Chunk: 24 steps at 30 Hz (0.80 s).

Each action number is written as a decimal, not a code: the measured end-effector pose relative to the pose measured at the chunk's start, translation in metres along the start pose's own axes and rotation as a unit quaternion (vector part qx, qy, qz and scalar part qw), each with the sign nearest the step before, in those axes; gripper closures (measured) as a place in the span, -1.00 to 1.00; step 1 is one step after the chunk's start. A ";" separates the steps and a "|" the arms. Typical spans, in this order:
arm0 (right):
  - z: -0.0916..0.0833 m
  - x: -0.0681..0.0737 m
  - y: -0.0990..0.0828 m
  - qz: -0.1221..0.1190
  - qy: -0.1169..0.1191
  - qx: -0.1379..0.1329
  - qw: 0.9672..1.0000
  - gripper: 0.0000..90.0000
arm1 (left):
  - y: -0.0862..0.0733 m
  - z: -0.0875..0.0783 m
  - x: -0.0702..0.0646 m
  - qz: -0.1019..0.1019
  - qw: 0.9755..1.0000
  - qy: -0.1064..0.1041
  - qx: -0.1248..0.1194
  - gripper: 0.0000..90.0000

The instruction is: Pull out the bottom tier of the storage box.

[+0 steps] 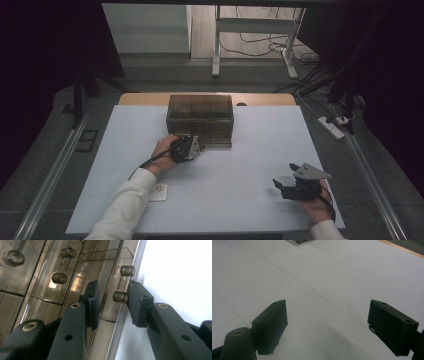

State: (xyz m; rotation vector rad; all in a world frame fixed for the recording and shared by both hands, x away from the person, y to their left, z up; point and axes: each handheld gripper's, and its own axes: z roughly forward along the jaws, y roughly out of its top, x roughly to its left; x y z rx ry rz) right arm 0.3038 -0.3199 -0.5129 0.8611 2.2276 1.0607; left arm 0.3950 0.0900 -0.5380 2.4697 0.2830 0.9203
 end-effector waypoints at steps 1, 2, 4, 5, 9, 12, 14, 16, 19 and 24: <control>0.000 0.000 0.000 0.000 0.000 0.001 1.000 -0.65 | 0.000 0.000 0.000 0.000 1.000 0.000 0.000 0.39; 0.000 0.000 0.000 0.000 0.000 0.001 1.000 -0.65 | 0.000 0.000 0.000 0.000 1.000 0.000 0.001 0.39; 0.000 0.000 0.000 0.000 0.000 0.001 1.000 -0.65 | 0.000 -0.001 -0.001 0.000 1.000 0.001 0.001 0.39; 0.000 0.000 0.000 0.001 0.000 0.001 1.000 -0.65 | 0.000 -0.001 -0.001 0.000 1.000 0.000 0.001 0.39; 0.000 0.000 0.000 0.000 -0.001 0.002 1.000 -0.65 | 0.000 -0.002 -0.001 0.002 1.000 0.000 0.000 0.39; 0.000 0.000 0.000 -0.001 0.000 0.002 1.000 -0.65 | 0.000 -0.002 -0.002 0.003 1.000 0.000 0.001 0.39; 0.000 0.000 0.000 -0.001 0.000 0.001 1.000 -0.65 | 0.000 -0.002 -0.002 0.003 1.000 -0.001 0.001 0.39; 0.000 0.000 0.000 -0.001 0.000 0.001 1.000 -0.65 | 0.000 -0.003 -0.002 0.002 1.000 -0.001 0.001 0.39; 0.000 0.000 0.000 -0.001 0.000 0.001 1.000 -0.65 | 0.000 -0.003 -0.003 0.003 1.000 0.000 0.001 0.39; 0.000 0.000 0.000 -0.001 0.000 0.002 1.000 -0.65 | 0.000 -0.004 -0.004 0.004 1.000 0.000 0.001 0.39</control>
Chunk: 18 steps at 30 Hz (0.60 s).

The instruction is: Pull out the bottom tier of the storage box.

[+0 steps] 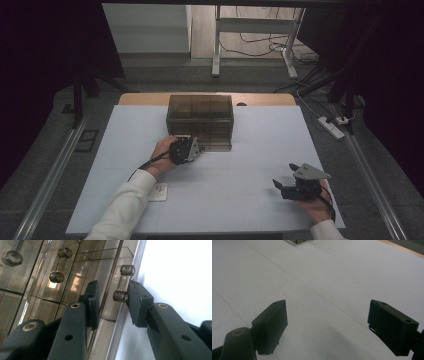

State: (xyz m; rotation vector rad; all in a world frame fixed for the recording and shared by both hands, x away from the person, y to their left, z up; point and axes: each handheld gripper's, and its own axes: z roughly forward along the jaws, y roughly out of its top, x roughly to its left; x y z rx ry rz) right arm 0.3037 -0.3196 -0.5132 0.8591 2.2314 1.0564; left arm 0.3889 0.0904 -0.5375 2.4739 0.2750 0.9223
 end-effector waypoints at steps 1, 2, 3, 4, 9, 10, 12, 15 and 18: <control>0.000 0.000 0.000 0.000 0.000 0.000 1.000 -0.65 | 0.000 0.000 0.000 0.000 1.000 0.000 0.000 0.39; 0.000 0.000 0.000 0.000 0.000 0.000 1.000 -0.65 | 0.000 0.000 0.000 0.000 1.000 -0.001 0.000 0.39; 0.000 0.000 0.000 0.000 0.000 0.000 1.000 -0.65 | 0.000 -0.001 0.000 0.000 1.000 -0.001 0.001 0.39; 0.000 0.000 0.000 0.000 -0.001 0.001 1.000 -0.65 | 0.000 -0.001 0.000 0.000 1.000 -0.001 0.001 0.39; 0.000 0.000 0.000 -0.001 -0.001 0.000 1.000 -0.65 | 0.000 -0.002 -0.001 0.002 1.000 -0.001 0.002 0.39; 0.000 0.000 0.000 -0.001 -0.001 0.000 1.000 -0.65 | 0.000 -0.002 -0.001 0.003 1.000 -0.001 0.002 0.39; 0.000 0.000 0.000 -0.001 -0.001 0.000 1.000 -0.65 | 0.000 -0.003 -0.001 0.003 1.000 -0.001 0.003 0.39; 0.000 0.000 0.000 -0.001 -0.001 0.000 1.000 -0.65 | -0.001 -0.003 -0.002 0.004 1.000 -0.001 0.004 0.39; 0.000 0.000 0.000 -0.001 -0.002 0.001 1.000 -0.65 | -0.001 -0.004 -0.003 0.002 1.000 -0.002 0.002 0.39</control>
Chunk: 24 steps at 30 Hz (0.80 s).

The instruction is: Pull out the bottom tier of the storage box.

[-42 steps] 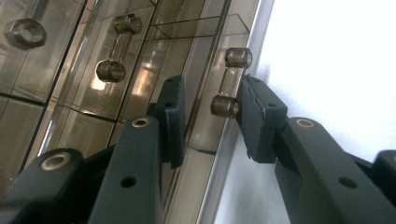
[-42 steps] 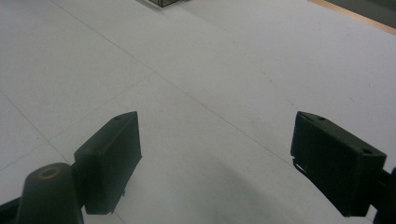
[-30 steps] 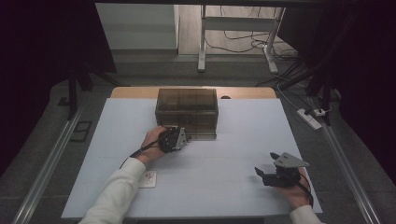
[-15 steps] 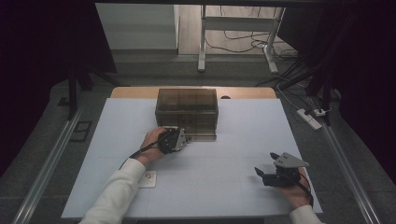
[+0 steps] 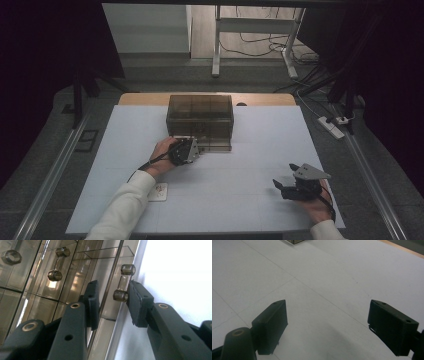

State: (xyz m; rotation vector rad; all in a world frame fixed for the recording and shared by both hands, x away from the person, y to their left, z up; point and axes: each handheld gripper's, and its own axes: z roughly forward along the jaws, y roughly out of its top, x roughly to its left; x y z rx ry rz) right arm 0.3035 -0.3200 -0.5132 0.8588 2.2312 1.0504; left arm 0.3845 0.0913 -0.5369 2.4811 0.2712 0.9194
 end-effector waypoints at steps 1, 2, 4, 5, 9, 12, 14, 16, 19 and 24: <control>0.000 0.000 0.000 0.000 0.000 0.000 1.000 -0.65 | 0.000 0.000 0.000 0.000 1.000 0.000 0.000 0.39; 0.000 0.000 0.000 -0.001 0.000 0.001 1.000 -0.65 | 0.000 0.000 0.000 0.001 1.000 0.000 0.001 0.39; 0.000 0.000 0.000 -0.001 -0.001 0.001 1.000 -0.65 | 0.000 -0.001 -0.001 0.000 1.000 -0.001 0.000 0.39; 0.000 0.000 0.000 -0.001 -0.001 0.001 1.000 -0.65 | 0.000 -0.001 -0.001 0.000 1.000 0.000 0.001 0.39; 0.000 0.000 0.000 -0.001 -0.001 0.001 1.000 -0.65 | 0.000 -0.002 -0.002 0.000 1.000 -0.001 0.001 0.39; 0.000 0.000 0.000 -0.001 -0.001 0.001 1.000 -0.65 | 0.001 -0.002 -0.003 -0.001 1.000 -0.001 0.000 0.40; 0.000 0.000 0.000 -0.001 -0.001 0.001 1.000 -0.65 | 0.001 -0.003 -0.004 0.000 1.000 -0.001 0.002 0.40; 0.000 0.000 0.000 -0.001 0.000 0.001 1.000 -0.65 | 0.002 -0.004 -0.005 0.004 1.000 -0.002 0.004 0.41; 0.000 0.000 0.000 -0.001 0.000 0.001 1.000 -0.65 | 0.003 -0.005 -0.005 0.004 1.000 -0.002 0.003 0.42; 0.000 0.000 0.000 -0.001 0.000 0.002 1.000 -0.65 | 0.003 -0.006 -0.007 0.004 1.000 -0.003 0.004 0.41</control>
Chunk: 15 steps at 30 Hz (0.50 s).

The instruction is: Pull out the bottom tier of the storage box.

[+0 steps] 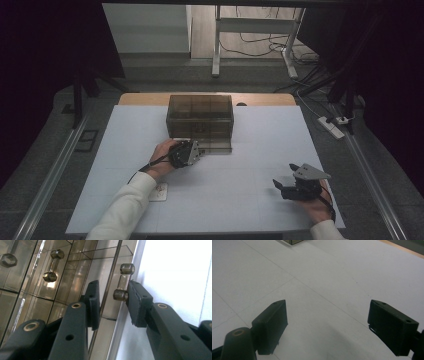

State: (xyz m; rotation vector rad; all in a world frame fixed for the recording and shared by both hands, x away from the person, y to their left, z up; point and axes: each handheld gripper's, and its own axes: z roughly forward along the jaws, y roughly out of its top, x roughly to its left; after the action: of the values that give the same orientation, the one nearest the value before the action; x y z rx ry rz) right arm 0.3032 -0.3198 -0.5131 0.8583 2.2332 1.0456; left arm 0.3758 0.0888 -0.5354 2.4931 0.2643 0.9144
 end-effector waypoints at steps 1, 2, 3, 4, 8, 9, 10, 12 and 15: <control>0.000 0.000 0.000 0.000 0.000 0.000 1.000 -0.65 | 0.000 0.000 0.000 0.000 1.000 0.000 0.000 0.41; 0.000 0.000 0.000 0.000 0.000 0.000 1.000 -0.65 | 0.000 -0.001 -0.001 0.000 1.000 0.000 0.000 0.41; 0.000 0.000 0.000 0.000 0.000 0.000 1.000 -0.65 | 0.000 -0.001 -0.001 -0.001 1.000 0.000 0.000 0.41; 0.000 0.000 0.000 -0.001 0.000 0.000 1.000 -0.65 | 0.001 -0.002 -0.001 -0.002 1.000 -0.001 0.000 0.41; 0.000 0.000 0.000 0.000 -0.001 0.000 1.000 -0.65 | 0.001 -0.003 -0.003 0.000 1.000 -0.001 0.001 0.41; 0.000 0.000 0.000 -0.001 0.000 0.000 1.000 -0.65 | 0.001 -0.003 -0.003 -0.001 1.000 -0.001 0.001 0.41; 0.000 0.000 0.000 -0.001 0.000 0.001 1.000 -0.65 | 0.000 -0.003 -0.003 -0.001 1.000 -0.001 0.001 0.41; 0.000 0.000 0.000 -0.001 0.000 0.001 1.000 -0.65 | 0.000 -0.003 -0.003 -0.003 1.000 -0.001 -0.001 0.41; 0.000 0.000 0.000 0.000 -0.001 0.001 1.000 -0.65 | 0.000 -0.004 -0.004 -0.003 1.000 -0.002 -0.001 0.41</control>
State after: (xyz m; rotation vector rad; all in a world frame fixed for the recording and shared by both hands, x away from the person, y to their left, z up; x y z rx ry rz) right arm 0.3033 -0.3198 -0.5133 0.8587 2.2333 1.0430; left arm 0.3702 0.0886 -0.5348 2.4908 0.2683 0.9067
